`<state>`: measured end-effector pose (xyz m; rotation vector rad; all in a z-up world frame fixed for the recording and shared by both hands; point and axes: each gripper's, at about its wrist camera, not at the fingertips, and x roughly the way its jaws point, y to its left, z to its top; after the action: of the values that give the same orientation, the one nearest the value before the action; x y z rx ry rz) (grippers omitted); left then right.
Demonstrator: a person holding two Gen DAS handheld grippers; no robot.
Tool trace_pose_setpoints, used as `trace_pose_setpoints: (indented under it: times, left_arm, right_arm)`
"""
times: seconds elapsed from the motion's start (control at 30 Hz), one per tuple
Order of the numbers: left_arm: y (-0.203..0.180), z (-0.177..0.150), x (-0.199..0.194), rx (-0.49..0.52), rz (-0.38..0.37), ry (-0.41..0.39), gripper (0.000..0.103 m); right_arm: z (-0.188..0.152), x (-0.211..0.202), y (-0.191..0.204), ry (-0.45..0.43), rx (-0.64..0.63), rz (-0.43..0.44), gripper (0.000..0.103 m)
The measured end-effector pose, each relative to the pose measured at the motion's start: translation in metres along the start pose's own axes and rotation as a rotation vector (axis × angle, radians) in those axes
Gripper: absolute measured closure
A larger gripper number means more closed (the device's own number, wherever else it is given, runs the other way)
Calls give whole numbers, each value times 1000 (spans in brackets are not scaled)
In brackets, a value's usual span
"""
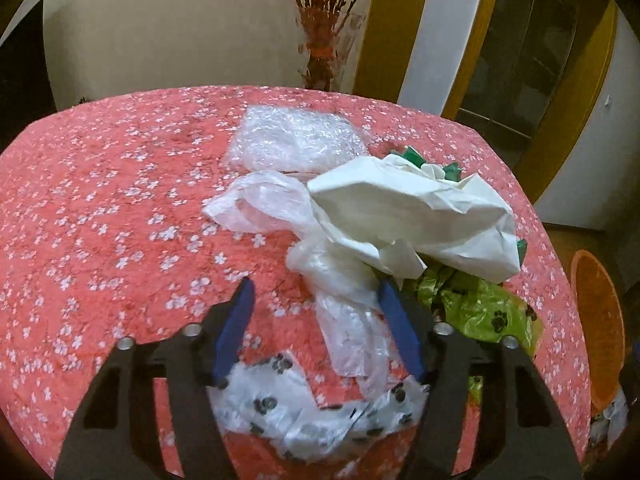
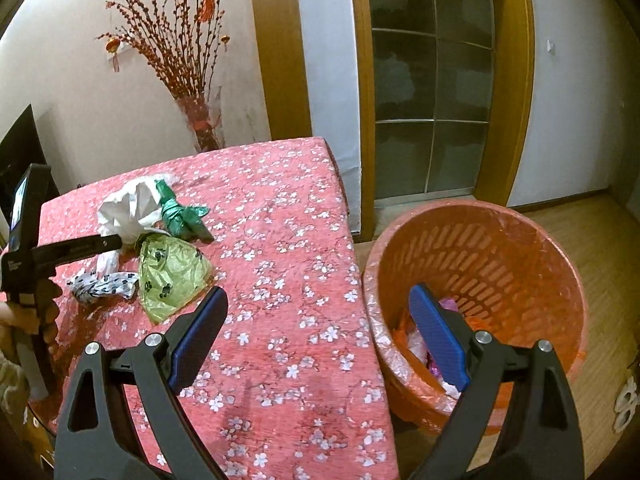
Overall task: Collect trash
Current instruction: 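Grasp a clear bag with the left tool while the right tool reaches the green paw-print bag, then grasp the green paw-print bag with the right tool and lift it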
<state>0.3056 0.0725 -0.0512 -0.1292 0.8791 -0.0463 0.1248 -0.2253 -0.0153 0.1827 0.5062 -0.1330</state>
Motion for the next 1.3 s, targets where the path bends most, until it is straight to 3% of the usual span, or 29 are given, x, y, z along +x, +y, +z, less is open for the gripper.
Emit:
trace_pose_setpoints:
  times: [0.1, 0.23, 0.7, 0.93, 1.03, 1.1, 1.17, 1.2, 1.23, 1.3]
  left_arm:
    - [0, 1, 6, 0, -8, 15, 73]
    - [7, -2, 1, 2, -6, 0, 86]
    - [81, -27, -70, -71, 64, -156, 91]
    - [109, -29, -95, -109, 65, -208, 92]
    - [114, -28, -98, -100, 59, -218, 94]
    - [115, -30, -99, -96, 57, -218, 95]
    - [117, -31, -99, -97, 53, -214, 95]
    - [119, -32, -98, -101, 52, -211, 95]
    - [120, -33, -98, -104, 52, -209, 96]
    - [122, -34, -98, -111, 51, -206, 96]
  right_arm:
    - [-1, 2, 7, 7, -9, 8, 12]
    - [0, 3, 15, 7, -24, 26, 12]
    - [16, 24, 74, 14, -111, 137, 13]
    - [22, 65, 111, 115, -156, 192, 38]
    - [22, 83, 125, 149, -185, 177, 43]
    - [19, 97, 133, 196, -207, 166, 52]
    - [15, 107, 138, 238, -221, 161, 72]
    - [13, 109, 139, 240, -229, 158, 74]
    - [13, 107, 138, 239, -232, 164, 93]
    - [14, 102, 137, 230, -228, 172, 100]
